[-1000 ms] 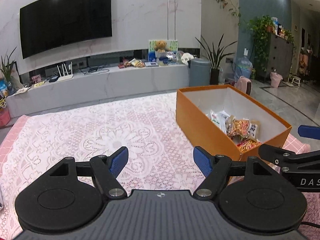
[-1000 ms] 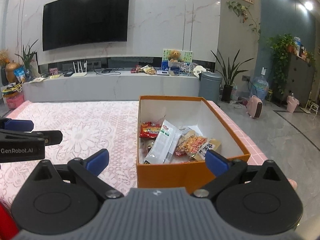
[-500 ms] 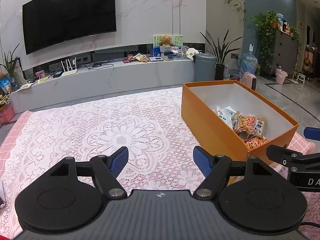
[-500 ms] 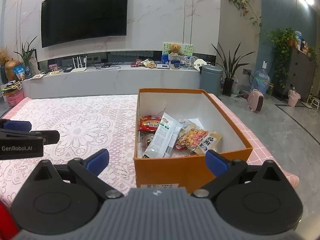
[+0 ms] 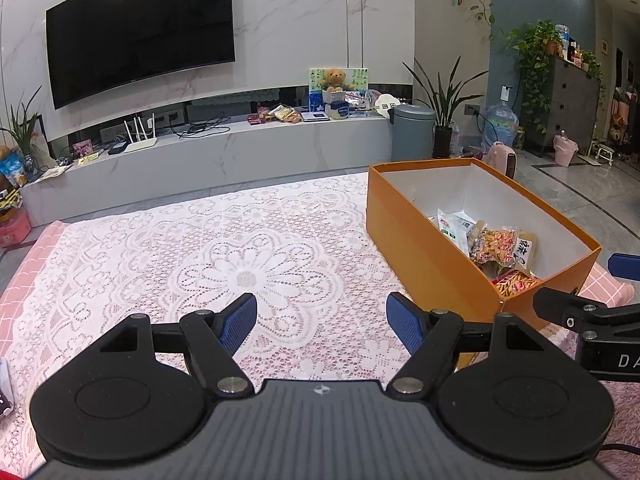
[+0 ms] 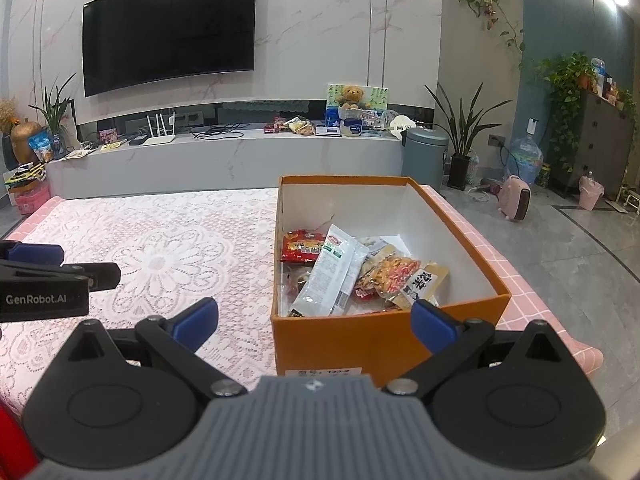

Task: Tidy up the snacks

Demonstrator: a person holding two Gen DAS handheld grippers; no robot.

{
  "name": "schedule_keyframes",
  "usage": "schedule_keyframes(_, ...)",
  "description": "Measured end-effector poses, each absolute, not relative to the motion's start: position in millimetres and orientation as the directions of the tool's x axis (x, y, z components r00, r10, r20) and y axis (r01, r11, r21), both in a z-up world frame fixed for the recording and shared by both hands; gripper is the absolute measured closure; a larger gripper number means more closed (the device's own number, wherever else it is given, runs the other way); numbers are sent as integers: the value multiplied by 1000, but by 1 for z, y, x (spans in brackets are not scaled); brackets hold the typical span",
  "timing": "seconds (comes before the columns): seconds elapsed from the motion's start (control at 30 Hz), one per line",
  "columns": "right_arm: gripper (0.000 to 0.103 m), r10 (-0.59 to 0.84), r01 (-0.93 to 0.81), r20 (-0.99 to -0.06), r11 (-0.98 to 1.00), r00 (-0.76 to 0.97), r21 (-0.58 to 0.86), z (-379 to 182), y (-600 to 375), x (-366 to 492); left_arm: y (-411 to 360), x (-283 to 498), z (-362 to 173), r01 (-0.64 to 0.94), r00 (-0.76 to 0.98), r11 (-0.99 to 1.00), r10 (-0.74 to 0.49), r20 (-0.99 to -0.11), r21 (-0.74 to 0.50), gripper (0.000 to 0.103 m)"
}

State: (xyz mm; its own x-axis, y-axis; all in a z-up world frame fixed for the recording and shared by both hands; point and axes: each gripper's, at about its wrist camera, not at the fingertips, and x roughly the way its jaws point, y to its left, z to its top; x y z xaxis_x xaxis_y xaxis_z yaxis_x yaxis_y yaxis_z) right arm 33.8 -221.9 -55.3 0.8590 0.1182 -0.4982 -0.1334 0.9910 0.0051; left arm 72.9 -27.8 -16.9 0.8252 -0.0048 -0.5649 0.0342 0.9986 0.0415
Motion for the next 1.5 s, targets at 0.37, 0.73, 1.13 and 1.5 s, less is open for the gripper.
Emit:
schedule_keyframes(0.37, 3, 124, -141, -505, 990, 854, 4, -56, -220, 34, -29, 72, -19, 39, 820, 998, -7, -572, 44, 16)
schedule_keyframes(0.73, 3, 128, -142, -507, 990, 853, 10, -56, -221, 32, -28, 70, -17, 37, 822, 998, -7, -570, 42, 17)
schedule_keyframes(1.13, 3, 135, -152, -504, 988, 853, 8, -54, -219, 29, -29, 64, -15, 46, 831, 998, -19, -556, 35, 18)
schedule_keyframes(1.5, 3, 141, -158, -506, 987, 851, 9, -53, -218, 29, -30, 63, -12, 51, 833, 998, -26, -553, 31, 19)
